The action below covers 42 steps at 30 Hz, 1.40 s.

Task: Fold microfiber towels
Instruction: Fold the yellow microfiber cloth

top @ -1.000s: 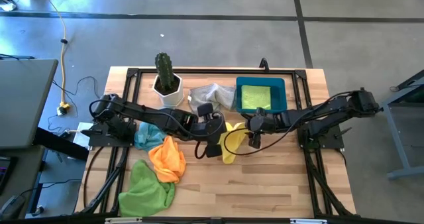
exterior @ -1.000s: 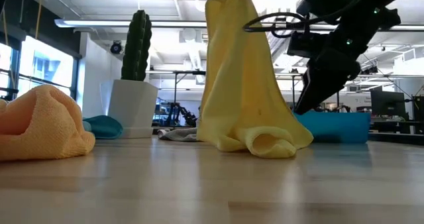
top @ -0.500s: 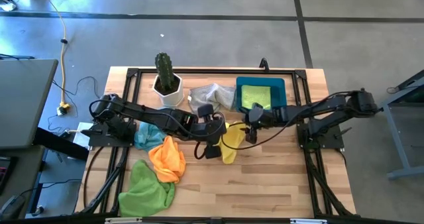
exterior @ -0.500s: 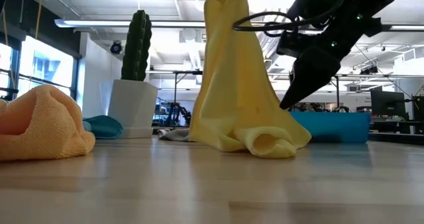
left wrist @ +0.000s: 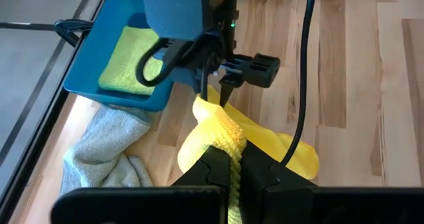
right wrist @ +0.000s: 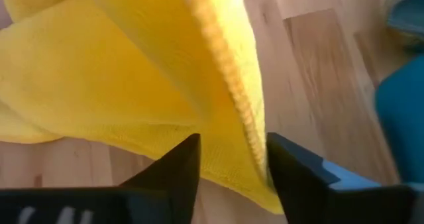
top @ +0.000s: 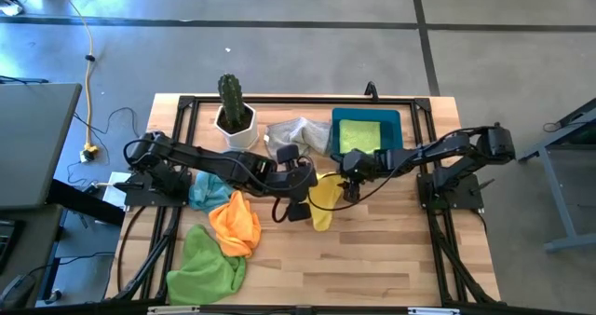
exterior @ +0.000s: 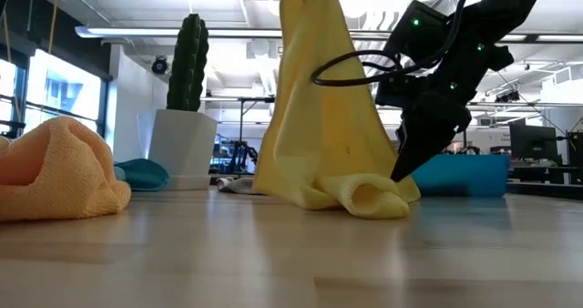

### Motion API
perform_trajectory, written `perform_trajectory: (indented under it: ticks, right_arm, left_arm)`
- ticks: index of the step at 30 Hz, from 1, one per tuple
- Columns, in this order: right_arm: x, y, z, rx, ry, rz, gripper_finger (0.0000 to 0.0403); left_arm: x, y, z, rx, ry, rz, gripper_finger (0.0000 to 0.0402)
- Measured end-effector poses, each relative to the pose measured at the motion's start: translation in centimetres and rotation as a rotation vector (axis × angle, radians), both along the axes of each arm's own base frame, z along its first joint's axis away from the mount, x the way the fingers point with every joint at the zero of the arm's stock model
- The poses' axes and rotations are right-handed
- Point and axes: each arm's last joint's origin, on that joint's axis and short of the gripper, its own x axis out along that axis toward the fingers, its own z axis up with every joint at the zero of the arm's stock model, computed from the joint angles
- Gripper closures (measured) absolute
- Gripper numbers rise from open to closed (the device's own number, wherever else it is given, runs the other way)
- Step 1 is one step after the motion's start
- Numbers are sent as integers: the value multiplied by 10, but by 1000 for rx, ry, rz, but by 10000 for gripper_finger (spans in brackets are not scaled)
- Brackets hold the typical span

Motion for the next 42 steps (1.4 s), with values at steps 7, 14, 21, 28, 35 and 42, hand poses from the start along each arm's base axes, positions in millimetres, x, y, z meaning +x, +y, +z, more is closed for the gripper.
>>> perform_trajectory:
  ticks: [7,14,21,28,35,42]
  right_arm:
    - [0,0,0,16,0,-12,344]
    - [-2,3,7,96,-29,-114,393]
    - [-17,14,40,178,-123,-172,401]
    - [-44,30,78,263,-241,-172,402]
    - [-68,44,104,319,-318,-115,402]
    - [-85,54,133,293,-146,-68,403]
  left_arm:
    - [-5,1,8,5,-19,6,401]
    - [-10,2,8,-6,7,10,401]
    - [-19,4,4,-40,80,64,401]
    - [-21,8,1,-233,127,28,401]
    - [-22,19,-1,-323,162,26,401]
    - [-23,22,-2,-325,171,44,401]
